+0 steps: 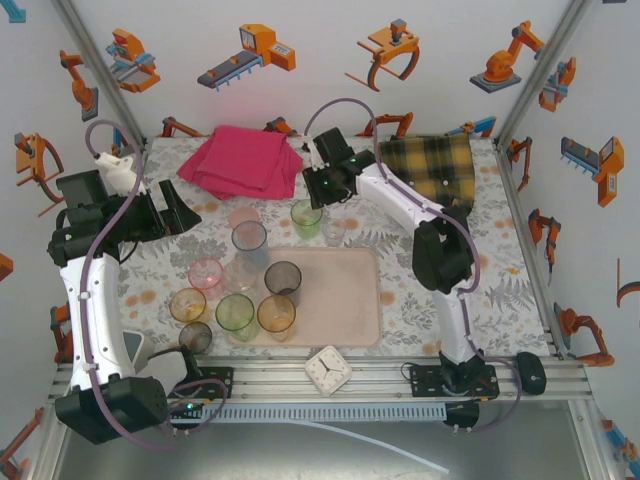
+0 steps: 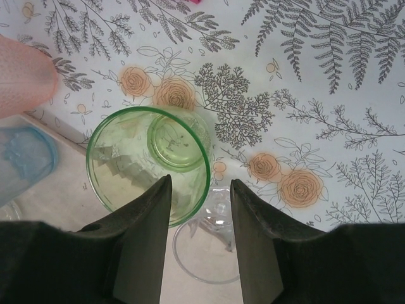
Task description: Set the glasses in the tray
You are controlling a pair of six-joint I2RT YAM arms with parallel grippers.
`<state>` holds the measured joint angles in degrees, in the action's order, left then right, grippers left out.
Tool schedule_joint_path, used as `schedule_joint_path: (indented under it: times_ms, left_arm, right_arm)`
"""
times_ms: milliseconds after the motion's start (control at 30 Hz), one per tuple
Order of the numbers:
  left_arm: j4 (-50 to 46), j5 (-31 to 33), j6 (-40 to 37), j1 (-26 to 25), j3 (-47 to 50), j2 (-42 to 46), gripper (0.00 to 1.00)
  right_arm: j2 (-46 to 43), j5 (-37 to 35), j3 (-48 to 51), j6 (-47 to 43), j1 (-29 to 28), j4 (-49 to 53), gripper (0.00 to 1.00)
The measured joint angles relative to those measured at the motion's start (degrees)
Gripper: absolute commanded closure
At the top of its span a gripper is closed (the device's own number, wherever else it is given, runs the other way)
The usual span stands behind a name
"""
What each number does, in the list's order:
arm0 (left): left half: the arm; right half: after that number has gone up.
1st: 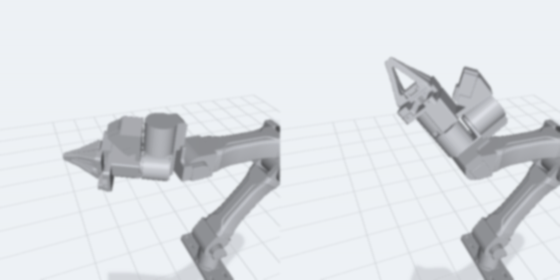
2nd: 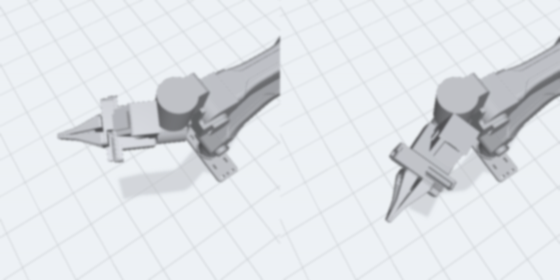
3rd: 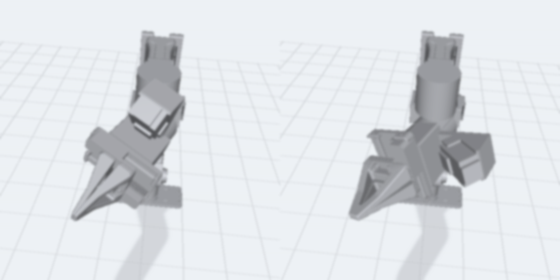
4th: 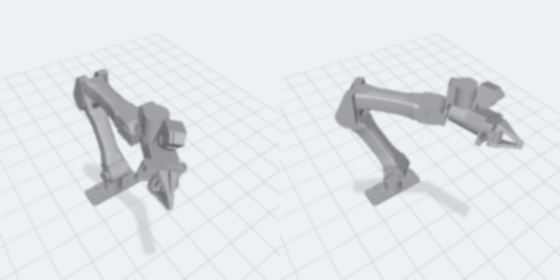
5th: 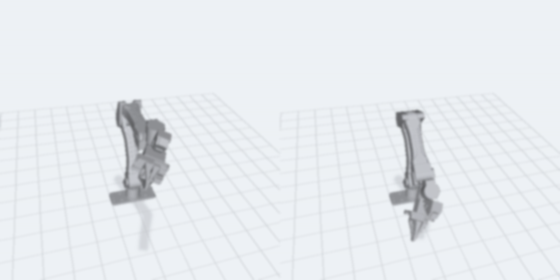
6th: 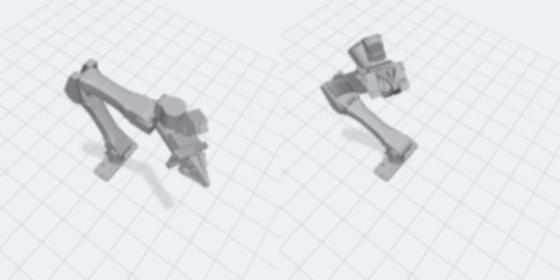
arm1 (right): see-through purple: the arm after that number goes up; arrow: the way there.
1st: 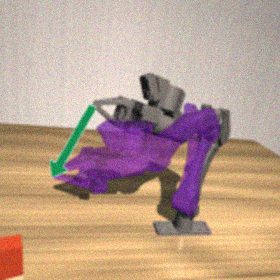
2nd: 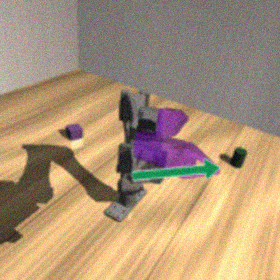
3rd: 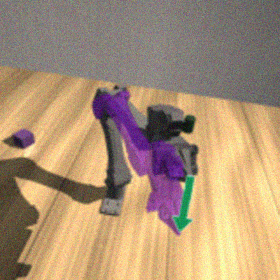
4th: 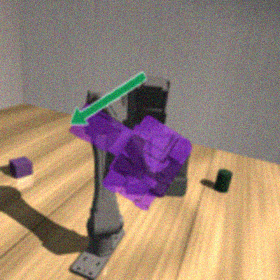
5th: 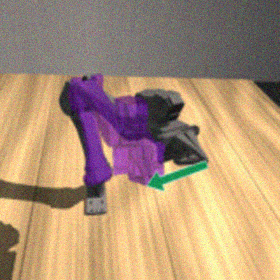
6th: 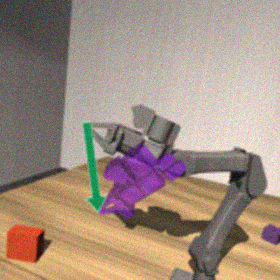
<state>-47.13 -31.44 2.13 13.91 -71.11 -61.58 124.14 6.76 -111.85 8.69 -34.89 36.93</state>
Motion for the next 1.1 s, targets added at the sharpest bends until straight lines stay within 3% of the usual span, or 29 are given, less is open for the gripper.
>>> schedule_joint_path:
  times_ms: [367,1100]
  left_arm:
    - [0.02,0.15,0.0,0.07,0.31,0.0,0.03]
    - [0.04,0.15,0.0,0.46,0.44,0.0,0.03]
  right_arm:
    - [2.99,0.11,-2.71,-1.09,0.0,1.4,0.6]
    - [6.82,1.18,-6.99,-2.27,0.0,3.52,0.75]
